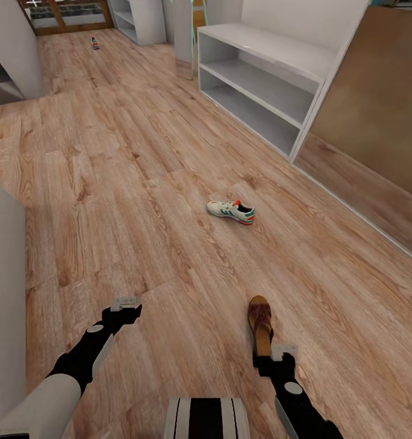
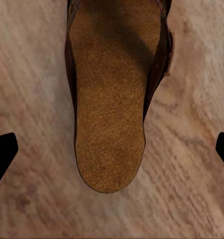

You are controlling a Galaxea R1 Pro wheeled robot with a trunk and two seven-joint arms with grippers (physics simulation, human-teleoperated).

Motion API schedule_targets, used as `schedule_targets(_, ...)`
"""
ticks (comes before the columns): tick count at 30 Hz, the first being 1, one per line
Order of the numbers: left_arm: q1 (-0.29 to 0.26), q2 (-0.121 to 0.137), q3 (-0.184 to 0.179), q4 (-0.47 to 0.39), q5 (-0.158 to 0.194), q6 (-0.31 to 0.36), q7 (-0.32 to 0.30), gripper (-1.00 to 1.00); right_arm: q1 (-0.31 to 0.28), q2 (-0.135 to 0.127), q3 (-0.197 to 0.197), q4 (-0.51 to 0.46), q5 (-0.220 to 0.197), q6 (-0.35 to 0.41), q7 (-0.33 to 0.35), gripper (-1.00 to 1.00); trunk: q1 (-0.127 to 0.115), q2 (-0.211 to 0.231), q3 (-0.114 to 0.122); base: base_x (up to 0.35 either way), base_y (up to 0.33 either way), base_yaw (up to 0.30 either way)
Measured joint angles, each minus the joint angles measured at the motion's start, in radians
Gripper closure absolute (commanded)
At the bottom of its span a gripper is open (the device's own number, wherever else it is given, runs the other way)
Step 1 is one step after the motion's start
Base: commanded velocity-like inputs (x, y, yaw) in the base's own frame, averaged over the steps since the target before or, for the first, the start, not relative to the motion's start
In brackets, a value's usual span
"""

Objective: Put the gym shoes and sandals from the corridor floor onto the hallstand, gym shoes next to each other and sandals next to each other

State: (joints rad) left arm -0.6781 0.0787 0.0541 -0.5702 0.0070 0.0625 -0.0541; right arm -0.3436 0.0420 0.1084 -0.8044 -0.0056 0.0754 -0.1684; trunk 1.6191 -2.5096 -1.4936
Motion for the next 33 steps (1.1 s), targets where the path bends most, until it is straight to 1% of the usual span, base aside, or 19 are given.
schedule_targets(7,0.0,-0.001,0.0,0.0,-0.001,0.0,0.0,-1.0,-0.036,0.001,0.0,0.007,0.001,-0.001,-0.001,-1.0,0.0,0.0,0.0,0.0,0.0,0.0)
schedule_targets(13,0.0,-0.001,0.0,0.0,0.0,0.0,0.0,-1.0,-0.061,0.002,0.0,0.038,-0.001,-0.001,-0.001,-1.0,0.0,0.0,0.0,0.0,0.0,0.0)
schedule_targets(24,-0.001,-0.005,0.0,0.0,-0.001,0.0,0.0,-1.0,-0.077,0.004,0.0,0.075,-0.001,-0.011,-0.001,-1.0,0.0,0.0,0.0,0.0,0.0,0.0)
schedule_targets(33,-0.004,-0.009,0.0,0.0,-0.001,0.0,0.0,-1.0,-0.078,0.006,-0.001,0.082,-0.001,-0.028,0.0,-1.0,0.004,-0.002,-0.035,0.0,0.0,0.0)
